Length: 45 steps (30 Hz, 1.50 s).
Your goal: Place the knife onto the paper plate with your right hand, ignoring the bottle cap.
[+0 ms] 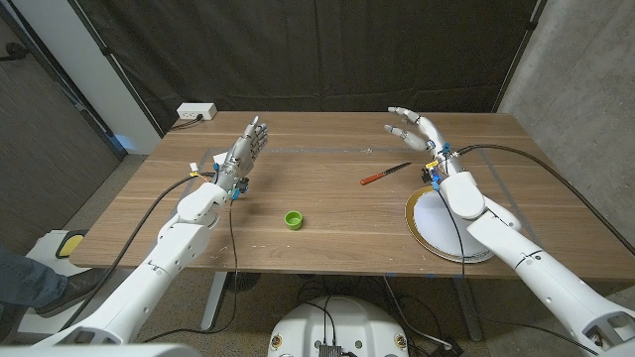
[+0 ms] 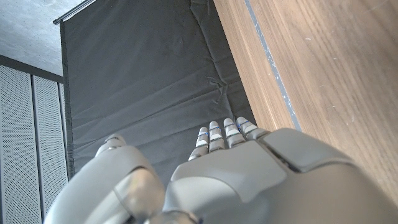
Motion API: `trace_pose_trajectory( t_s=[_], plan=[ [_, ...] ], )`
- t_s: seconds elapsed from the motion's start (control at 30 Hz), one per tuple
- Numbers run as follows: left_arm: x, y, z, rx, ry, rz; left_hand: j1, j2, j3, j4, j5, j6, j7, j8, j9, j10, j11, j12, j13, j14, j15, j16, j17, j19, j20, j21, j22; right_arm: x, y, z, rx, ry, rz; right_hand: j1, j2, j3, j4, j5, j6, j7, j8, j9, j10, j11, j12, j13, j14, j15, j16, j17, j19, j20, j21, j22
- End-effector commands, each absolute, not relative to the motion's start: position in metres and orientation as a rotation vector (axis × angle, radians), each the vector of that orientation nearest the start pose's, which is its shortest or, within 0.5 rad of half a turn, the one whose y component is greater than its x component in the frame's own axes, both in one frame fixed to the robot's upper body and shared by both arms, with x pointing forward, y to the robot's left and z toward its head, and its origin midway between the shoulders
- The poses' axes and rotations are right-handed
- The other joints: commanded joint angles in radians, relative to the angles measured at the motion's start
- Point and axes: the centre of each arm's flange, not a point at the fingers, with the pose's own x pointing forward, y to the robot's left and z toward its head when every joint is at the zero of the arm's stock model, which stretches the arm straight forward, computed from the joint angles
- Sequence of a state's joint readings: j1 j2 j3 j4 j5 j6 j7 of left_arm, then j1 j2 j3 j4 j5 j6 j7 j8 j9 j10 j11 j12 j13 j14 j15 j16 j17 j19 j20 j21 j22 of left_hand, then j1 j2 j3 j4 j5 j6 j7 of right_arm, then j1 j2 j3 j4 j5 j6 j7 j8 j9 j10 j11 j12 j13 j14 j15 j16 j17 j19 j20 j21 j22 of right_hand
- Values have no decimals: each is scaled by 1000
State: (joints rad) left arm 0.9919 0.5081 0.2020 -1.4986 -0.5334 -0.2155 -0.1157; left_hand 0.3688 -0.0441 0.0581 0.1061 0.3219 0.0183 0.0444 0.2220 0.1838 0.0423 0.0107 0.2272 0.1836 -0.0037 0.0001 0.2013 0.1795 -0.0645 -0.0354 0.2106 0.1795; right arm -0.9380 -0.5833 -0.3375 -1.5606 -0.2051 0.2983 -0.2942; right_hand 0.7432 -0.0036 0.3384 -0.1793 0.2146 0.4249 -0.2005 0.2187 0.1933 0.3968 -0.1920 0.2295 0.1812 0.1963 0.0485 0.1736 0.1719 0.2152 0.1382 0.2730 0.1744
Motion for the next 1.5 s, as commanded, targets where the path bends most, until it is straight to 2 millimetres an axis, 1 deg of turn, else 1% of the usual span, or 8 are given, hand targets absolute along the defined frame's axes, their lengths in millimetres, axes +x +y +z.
trace_pose_trajectory(
  t_s=[0.03,0.1,0.2,0.27,0.43,0.8,1.03,1.5],
  plan=[
    [615,298,-26,43,-627,-261,1,1,2,-2,5,7,4,-3,4,7,-6,-4,5,0,-5,-5,1,-8,5,-3,1,575,-244,16,-888,-924,-100,37,-3,12,2,6,7,-14,-3,3,2,-15,-7,3,-12,-5,3,3,36,-2,0,5],
    [615,297,-26,45,-627,-264,2,1,2,-2,5,7,4,-3,4,9,-6,-3,5,1,-4,-5,1,-8,5,-3,1,574,-242,17,-913,-915,-109,46,-8,11,6,5,10,-13,-5,3,4,-12,-8,3,-13,-5,6,4,68,-12,7,6],
    [616,298,-25,57,-625,-266,3,2,2,-2,4,12,3,-2,4,12,-9,-3,5,2,-5,-5,1,-8,6,-4,1,573,-240,19,-968,-899,-120,53,-10,9,9,4,15,-13,-5,4,13,-11,-6,3,-10,-6,8,4,55,0,-2,6],
    [617,298,-25,68,-623,-269,3,4,1,-3,4,15,3,-2,4,21,-8,0,5,4,-6,-5,1,-9,7,-4,1,573,-238,20,-991,-881,-117,61,-9,6,18,3,18,-12,-8,4,35,-4,0,3,-18,-58,9,6,43,3,-16,6],
    [622,297,-28,62,-615,-284,6,7,0,-3,3,41,8,6,4,34,-4,2,5,9,-5,-5,1,-9,8,-5,1,573,-233,26,-1080,-856,-119,61,-6,2,25,0,13,-9,-12,5,44,-5,0,3,-15,-85,12,8,24,28,-31,6],
    [629,296,-28,82,-609,-274,8,9,-3,-3,2,46,7,4,4,42,-5,2,5,15,-5,-4,1,-11,7,-6,2,576,-224,32,-1196,-841,-118,67,-6,-8,31,-3,17,-8,-14,6,51,-6,-3,3,-61,-93,4,8,-43,73,-71,6],
    [631,295,-29,78,-605,-277,8,10,-4,-3,1,49,9,3,4,43,-7,0,5,21,-4,-4,1,-12,8,-7,2,579,-218,34,-1278,-815,-106,58,-8,-17,38,-5,19,-7,-15,6,42,0,-9,3,-80,-101,4,8,-71,78,-83,6],
    [633,291,-29,77,-599,-291,10,10,-8,-3,0,49,6,-1,4,45,-5,-3,5,22,-4,-5,1,-14,10,-8,2,581,-215,35,-1391,-778,-59,67,-11,-26,34,-5,35,-10,-14,7,40,2,-14,2,-13,-62,19,4,-17,65,-67,5]
  ],
)
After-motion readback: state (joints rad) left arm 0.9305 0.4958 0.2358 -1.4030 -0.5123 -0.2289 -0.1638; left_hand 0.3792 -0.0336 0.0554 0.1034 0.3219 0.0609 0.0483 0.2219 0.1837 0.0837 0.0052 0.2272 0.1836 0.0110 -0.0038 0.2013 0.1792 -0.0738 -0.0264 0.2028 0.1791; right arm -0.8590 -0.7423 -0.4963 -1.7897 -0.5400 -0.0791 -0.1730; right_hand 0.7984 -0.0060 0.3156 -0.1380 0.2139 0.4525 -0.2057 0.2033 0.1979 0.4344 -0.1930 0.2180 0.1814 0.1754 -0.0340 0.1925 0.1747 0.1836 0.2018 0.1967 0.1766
